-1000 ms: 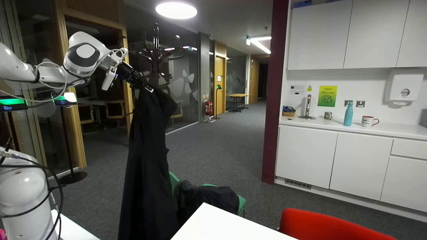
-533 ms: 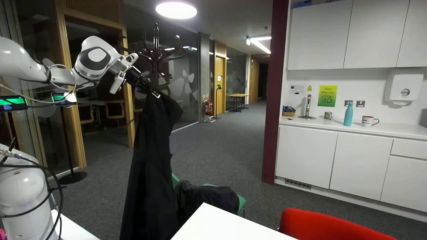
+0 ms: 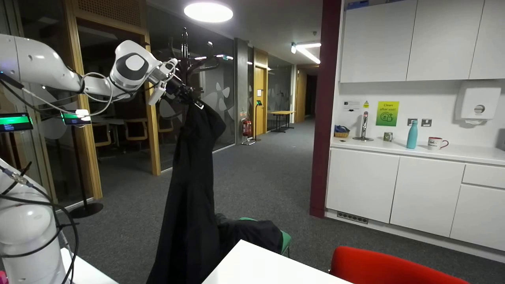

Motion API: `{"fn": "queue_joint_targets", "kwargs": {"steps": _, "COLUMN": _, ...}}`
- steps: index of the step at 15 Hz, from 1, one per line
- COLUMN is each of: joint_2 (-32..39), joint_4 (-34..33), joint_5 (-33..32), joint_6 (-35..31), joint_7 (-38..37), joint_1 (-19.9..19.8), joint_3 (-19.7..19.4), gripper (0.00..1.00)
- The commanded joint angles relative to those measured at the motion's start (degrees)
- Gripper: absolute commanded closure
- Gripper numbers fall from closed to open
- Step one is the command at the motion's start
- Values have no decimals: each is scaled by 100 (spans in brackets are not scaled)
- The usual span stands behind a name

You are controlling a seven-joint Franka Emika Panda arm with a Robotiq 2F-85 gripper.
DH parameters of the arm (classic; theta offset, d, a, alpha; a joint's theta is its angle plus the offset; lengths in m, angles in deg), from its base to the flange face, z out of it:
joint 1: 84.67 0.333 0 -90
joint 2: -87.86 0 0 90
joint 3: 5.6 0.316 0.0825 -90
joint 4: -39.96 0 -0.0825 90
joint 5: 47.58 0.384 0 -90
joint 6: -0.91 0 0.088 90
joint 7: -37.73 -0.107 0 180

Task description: Hang the black hoodie on the backrest of the green chair.

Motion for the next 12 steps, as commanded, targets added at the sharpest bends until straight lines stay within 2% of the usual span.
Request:
{"fn": "queue_joint_targets", "kwargs": {"steps": 1, "joint_2": 685, "joint_4": -725, "joint_5": -168, "joint_6": -386, "joint_7": -414, "joint_1": -143, "joint_3": 53, "gripper": 99}}
{"fn": "queue_joint_targets", "kwargs": {"steps": 7, "joint_2": 1555, "joint_4": -1562, "joint_5": -180, "joint_6": -631, "joint_7": -956, "joint_1": -150, "joint_3": -110, "gripper": 99}}
{"fn": "queue_joint_targets", "kwargs": {"steps": 12, "joint_2": 2003, "joint_4": -1955, "joint_5": -143, "joint_6": -406, "joint_7": -1384, "joint_1": -40, "joint_3": -267, "gripper": 99}}
